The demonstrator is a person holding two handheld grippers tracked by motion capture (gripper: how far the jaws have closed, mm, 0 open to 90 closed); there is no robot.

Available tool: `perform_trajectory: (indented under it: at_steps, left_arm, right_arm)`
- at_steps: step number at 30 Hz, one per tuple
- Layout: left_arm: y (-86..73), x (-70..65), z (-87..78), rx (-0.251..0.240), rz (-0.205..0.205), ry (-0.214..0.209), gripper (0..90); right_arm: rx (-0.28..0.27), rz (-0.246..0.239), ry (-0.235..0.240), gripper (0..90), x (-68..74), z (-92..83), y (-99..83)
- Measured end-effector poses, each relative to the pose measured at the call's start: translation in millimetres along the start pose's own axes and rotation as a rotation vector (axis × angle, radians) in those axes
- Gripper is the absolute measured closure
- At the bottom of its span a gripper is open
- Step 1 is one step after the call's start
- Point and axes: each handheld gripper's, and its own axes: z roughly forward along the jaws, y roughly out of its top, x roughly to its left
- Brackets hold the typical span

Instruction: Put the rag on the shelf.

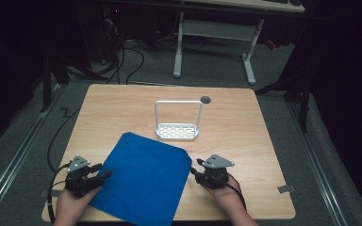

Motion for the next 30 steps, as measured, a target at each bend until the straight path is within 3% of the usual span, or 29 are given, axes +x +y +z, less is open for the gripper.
perform_trajectory:
  at_steps: [7, 13, 18, 19, 20, 24, 27, 30]
  left_arm:
    - [1.5, 3.5, -2.0, -0.011, 0.001, 0.003, 50.5]
    - [0.4, 1.9, -1.7, 0.005, 0.019, -0.002, 55.5]
    - [-2.7, 2.7, 1.5, 0.049, 0.029, -0.019, 70.1]
    - [-3.5, 2.8, 1.7, 0.057, 0.028, -0.022, 70.1]
    - [-4.5, 2.6, 1.8, 0.069, 0.034, -0.027, 76.5]
    - [-6.3, 0.6, 6.3, 0.106, 0.059, -0.024, 83.1]
    - [-8.1, -0.8, 10.1, 0.136, 0.081, -0.018, 83.9]
    - [-9.2, -2.2, 10.8, 0.133, 0.09, -0.022, 83.9]
  right_arm:
    - [-0.029, -0.028, -0.005, 58.4, 2.4, -4.9, 0.9]
    - [-0.031, -0.024, 0.008, 59.9, 5.0, -4.1, 3.0]
    - [-0.039, -0.033, 0.053, 66.1, 14.0, -1.7, 6.6]
    - [-0.034, -0.042, 0.072, 68.5, 18.3, 0.1, 7.1]
    - [-0.012, -0.068, 0.113, 77.1, 29.6, 5.8, 8.2]
    - [0.059, -0.137, 0.158, 89.6, 48.5, 20.5, 8.5]
    - [0.108, -0.151, 0.182, 90.0, 56.2, 30.0, 7.2]
    - [0.135, -0.162, 0.185, 90.0, 57.4, 34.2, 4.9]
